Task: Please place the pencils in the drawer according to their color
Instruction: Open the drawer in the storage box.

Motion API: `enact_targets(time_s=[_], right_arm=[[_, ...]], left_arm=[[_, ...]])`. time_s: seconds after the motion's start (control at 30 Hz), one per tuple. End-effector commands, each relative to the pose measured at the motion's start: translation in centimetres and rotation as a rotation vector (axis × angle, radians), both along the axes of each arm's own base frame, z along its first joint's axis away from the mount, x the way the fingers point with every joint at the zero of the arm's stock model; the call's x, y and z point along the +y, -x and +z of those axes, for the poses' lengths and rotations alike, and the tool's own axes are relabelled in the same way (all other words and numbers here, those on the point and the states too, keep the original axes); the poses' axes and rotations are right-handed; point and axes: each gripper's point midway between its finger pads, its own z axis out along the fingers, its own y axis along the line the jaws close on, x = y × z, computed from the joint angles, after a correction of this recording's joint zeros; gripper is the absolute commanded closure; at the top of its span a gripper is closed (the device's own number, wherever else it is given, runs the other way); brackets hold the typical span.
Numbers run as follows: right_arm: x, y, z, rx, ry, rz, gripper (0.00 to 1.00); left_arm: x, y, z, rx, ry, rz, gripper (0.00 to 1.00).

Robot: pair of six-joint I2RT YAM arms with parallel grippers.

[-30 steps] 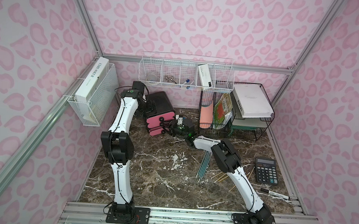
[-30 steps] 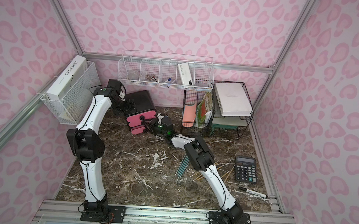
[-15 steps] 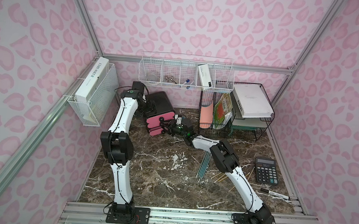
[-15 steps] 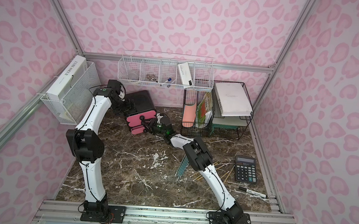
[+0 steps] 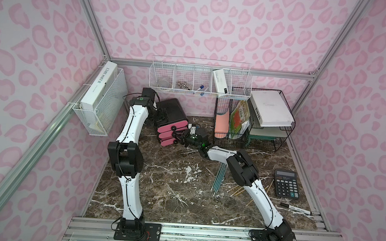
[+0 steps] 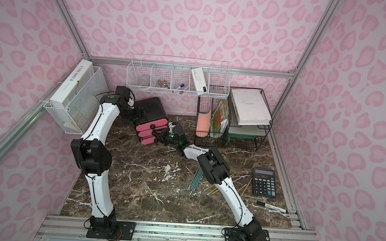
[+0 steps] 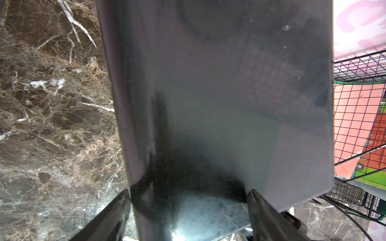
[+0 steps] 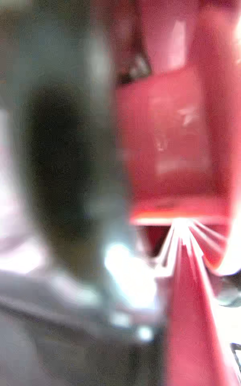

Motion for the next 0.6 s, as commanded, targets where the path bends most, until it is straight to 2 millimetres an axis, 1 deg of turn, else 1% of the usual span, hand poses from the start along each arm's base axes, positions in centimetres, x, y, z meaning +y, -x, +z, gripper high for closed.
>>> enact_targets(time_s=[0.0,0.23,0.57], right_arm=[[0.0,1.2,1.4,-0.026,-0.027,0.031,0.75],[-1.4,2.7,1.3,-0.019,-0.031,0.028,0.75],[-4.1,5.6,1.2,-0.011,-0.03,0.031,0.75]], left_arm=[[0.1,3.2,-3.2,0.179,-0.03,-0.024,0.15],[0.1,3.1,-3.2,0.174,-0.029,-0.027,0.15],[0.0,3.1,-3.0,0.17,-0.025,-0.03,0.15]])
